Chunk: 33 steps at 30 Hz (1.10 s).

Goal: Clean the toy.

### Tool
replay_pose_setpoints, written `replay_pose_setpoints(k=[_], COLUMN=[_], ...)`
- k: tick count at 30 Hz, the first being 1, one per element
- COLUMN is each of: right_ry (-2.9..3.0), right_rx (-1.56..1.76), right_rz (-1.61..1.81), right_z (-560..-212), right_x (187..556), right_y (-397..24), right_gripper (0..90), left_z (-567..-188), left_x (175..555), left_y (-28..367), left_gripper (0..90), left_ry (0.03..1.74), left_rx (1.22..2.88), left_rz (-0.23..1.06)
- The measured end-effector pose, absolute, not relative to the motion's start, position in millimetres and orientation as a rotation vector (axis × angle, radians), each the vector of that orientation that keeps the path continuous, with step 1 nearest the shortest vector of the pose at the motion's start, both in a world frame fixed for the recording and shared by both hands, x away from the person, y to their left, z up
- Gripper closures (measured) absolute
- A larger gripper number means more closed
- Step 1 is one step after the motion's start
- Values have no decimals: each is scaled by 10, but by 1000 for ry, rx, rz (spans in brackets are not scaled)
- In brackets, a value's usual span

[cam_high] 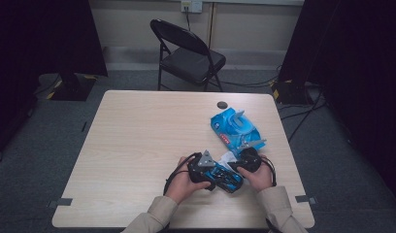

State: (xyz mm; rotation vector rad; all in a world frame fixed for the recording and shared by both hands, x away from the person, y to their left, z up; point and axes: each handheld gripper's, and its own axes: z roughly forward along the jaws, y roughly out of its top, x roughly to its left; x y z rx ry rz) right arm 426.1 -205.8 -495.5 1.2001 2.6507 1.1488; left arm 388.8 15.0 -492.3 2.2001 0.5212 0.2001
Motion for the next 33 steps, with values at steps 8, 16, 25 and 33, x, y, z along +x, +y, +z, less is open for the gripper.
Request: replay_pose_setpoints(k=[8, 16, 25, 33], right_ry=[2682, 2684, 2652, 2568], right_rx=[1184, 1193, 1199, 1193], right_rz=[1130, 1133, 1142, 1210], right_z=[-4942, -4943, -4947, -4787], right_x=[4372, 4485, 4542, 4498], right_y=[-1928, -1771, -1665, -1758], right_gripper=[879, 878, 872, 875], left_z=[-4927, -4928, -4935, -4935], left_x=[3882, 3882, 3876, 3882], left_y=[148, 151, 155, 170], left_gripper=[239, 239, 239, 203], left_ry=[509, 514, 514, 496], left_rx=[2202, 2199, 2189, 2185], left_rz=[203, 202, 202, 177])
